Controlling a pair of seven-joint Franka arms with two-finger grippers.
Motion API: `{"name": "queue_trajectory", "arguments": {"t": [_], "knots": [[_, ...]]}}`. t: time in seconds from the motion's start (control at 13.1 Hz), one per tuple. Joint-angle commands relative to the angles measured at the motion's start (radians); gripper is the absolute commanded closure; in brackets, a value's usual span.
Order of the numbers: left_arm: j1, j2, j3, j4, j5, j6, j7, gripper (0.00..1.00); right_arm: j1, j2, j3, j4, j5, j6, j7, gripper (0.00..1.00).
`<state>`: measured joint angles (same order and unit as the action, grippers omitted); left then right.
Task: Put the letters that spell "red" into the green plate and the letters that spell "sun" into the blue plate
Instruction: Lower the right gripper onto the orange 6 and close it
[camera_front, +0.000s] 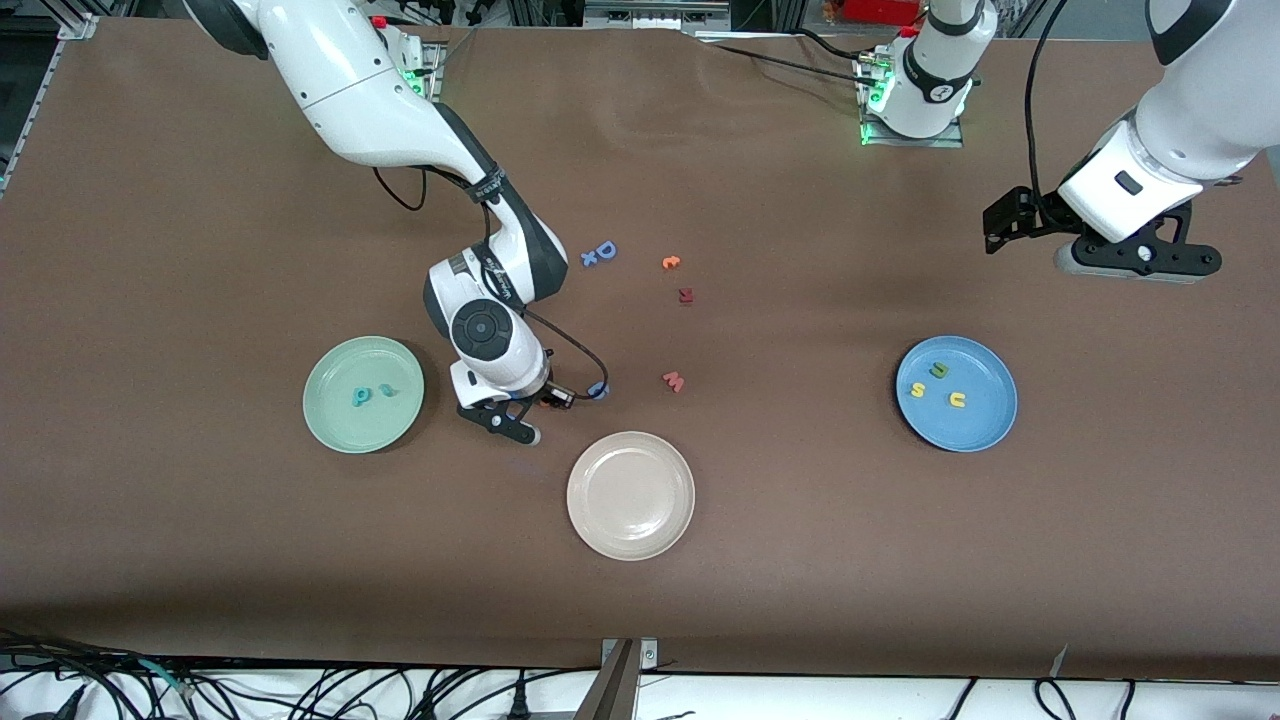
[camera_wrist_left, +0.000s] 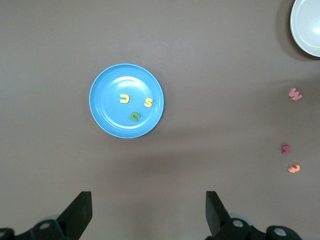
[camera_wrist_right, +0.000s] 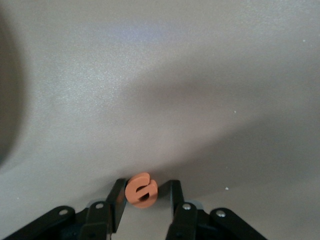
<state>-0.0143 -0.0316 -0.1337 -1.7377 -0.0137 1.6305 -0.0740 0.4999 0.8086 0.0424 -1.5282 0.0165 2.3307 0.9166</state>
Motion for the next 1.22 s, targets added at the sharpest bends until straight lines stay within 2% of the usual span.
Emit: {"name": "queue_trajectory", "arguments": {"t": [0.0, 0.61, 1.07, 1.15], "knots": [[-0.009, 0.002, 0.008, 0.012, -0.014, -0.009, 0.014, 0.0, 0.006, 0.027, -0.004, 0.036, 0.011, -0.01, -0.007, 0.63], [-0.009, 0.004, 0.008, 0.013, -0.014, -0.009, 0.014, 0.0, 0.005, 0.027, -0.004, 0.037, 0.011, -0.016, -0.012, 0.79], [-0.009, 0.004, 0.008, 0.013, -0.014, -0.009, 0.014, 0.0, -0.003, 0.018, -0.006, 0.045, 0.011, -0.049, -0.027, 0.81], [-0.009, 0.004, 0.008, 0.013, -0.014, -0.009, 0.014, 0.0, -0.006, 0.017, -0.007, 0.081, 0.011, -0.082, -0.028, 0.81]]}}
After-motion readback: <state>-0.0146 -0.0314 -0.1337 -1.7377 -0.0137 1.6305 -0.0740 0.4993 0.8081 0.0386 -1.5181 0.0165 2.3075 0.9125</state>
